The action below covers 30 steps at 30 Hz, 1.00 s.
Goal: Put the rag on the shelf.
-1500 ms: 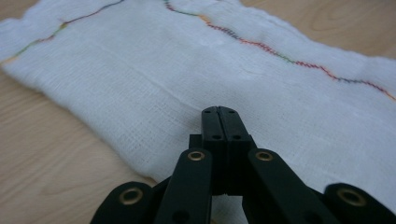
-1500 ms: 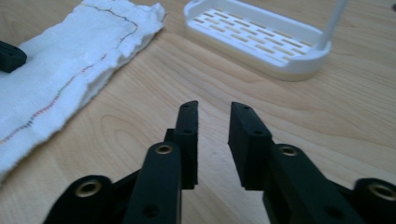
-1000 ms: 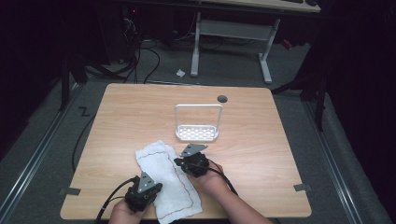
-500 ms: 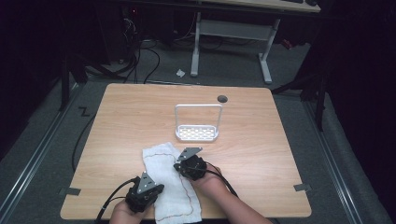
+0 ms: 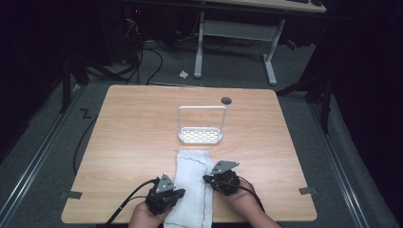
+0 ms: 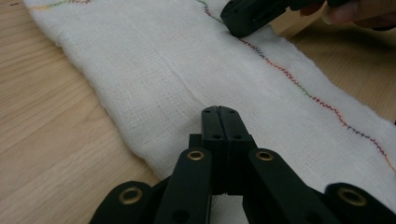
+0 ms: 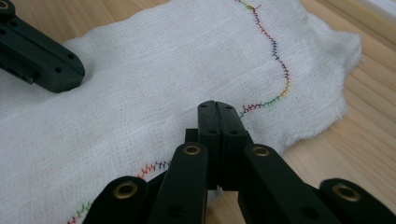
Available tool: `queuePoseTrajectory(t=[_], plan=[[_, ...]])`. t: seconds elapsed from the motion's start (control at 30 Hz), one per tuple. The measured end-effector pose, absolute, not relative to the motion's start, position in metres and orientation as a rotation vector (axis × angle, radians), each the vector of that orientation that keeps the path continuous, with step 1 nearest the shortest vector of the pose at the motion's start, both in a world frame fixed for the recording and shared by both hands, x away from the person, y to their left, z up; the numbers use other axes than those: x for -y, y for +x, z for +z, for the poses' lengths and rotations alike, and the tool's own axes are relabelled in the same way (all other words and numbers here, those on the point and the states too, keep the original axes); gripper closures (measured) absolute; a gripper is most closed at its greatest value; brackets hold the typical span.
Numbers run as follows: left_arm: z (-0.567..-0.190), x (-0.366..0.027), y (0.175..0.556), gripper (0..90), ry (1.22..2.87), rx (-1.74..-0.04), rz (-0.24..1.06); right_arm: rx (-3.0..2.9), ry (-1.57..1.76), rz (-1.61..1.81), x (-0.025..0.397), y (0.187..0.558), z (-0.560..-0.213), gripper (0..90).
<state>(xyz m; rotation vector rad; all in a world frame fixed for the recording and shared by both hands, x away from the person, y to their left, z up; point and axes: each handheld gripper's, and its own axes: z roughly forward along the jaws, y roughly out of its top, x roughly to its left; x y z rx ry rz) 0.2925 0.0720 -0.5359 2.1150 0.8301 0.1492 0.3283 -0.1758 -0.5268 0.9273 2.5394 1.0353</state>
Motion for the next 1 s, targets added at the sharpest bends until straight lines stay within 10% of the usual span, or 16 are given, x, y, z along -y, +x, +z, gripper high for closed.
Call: queuePoseTrajectory(t=[0.47,1.0], plan=[[-0.534,-0.055,0.283,87.5,2.135,-0.794,0.063,-2.501,0.957,1.069,0.183,0.326,-0.530,90.0],[-0.524,-0.082,0.370,43.6,1.977,-1.101,0.327,-2.399,0.983,1.151,0.194,0.324,-0.527,68.0]])
